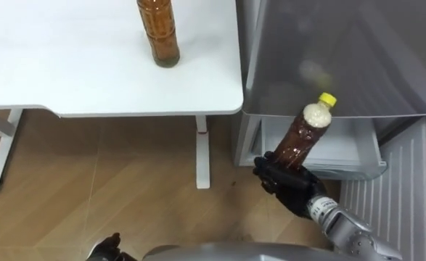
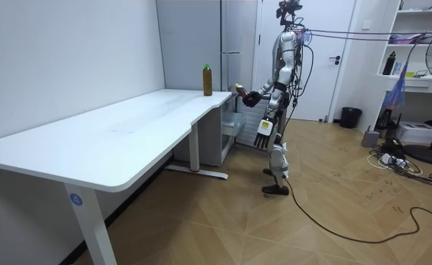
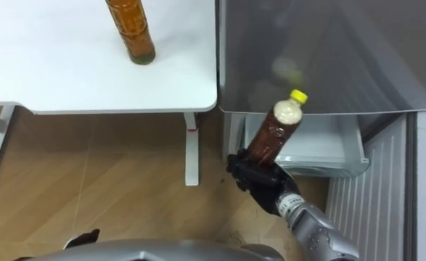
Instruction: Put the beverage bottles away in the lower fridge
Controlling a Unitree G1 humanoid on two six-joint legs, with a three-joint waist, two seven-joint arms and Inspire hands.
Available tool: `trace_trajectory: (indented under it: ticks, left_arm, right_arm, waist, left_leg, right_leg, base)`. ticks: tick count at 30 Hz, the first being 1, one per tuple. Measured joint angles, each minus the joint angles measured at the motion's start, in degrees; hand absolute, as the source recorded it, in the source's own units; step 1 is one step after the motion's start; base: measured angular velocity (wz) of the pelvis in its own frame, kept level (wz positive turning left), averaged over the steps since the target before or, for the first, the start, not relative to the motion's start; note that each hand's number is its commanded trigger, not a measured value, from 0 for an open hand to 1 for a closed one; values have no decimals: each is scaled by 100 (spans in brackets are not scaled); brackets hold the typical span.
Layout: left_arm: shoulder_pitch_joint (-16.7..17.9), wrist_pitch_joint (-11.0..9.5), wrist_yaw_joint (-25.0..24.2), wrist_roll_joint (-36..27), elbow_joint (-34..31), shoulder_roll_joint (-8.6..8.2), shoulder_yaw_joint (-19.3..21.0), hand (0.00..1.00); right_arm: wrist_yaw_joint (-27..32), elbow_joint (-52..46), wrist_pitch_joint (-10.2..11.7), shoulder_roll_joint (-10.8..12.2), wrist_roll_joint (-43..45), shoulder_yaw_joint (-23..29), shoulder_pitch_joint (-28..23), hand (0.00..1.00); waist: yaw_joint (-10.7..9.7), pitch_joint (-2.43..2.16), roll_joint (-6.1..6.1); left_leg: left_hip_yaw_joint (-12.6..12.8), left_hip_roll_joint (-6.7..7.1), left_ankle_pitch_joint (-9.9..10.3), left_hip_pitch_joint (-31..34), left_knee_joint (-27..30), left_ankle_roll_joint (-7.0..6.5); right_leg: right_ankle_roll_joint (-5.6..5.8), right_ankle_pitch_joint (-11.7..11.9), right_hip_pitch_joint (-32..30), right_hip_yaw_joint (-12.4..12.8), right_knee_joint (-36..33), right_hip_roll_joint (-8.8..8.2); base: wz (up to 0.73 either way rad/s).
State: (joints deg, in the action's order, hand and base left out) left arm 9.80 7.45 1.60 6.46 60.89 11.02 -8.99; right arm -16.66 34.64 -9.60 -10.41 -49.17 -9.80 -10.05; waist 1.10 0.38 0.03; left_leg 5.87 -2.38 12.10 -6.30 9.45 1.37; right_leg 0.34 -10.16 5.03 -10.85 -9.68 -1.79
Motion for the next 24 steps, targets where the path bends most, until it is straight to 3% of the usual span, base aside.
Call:
trace_trajectory:
  ticks: [11, 24]
  left_arm:
    - [125, 133, 45, 341, -3, -66, -18, 0]
    - [309, 406, -30, 602, -33, -227, -26, 0]
  right_arm:
    - [597, 303, 102, 114, -2312, 42, -2, 100]
    - [799, 556, 223, 179, -3634, 63, 5, 100]
  waist:
    - [-49, 5, 16]
    - [-57, 13, 111]
  left_leg:
    - [45, 0, 0, -28, 27, 0]
    - [30, 7, 0, -24, 35, 0]
  right_leg:
    - [4, -3, 6, 66, -17, 1]
    - [16, -17, -18, 53, -5, -5]
  base:
    - [-1]
    - [0]
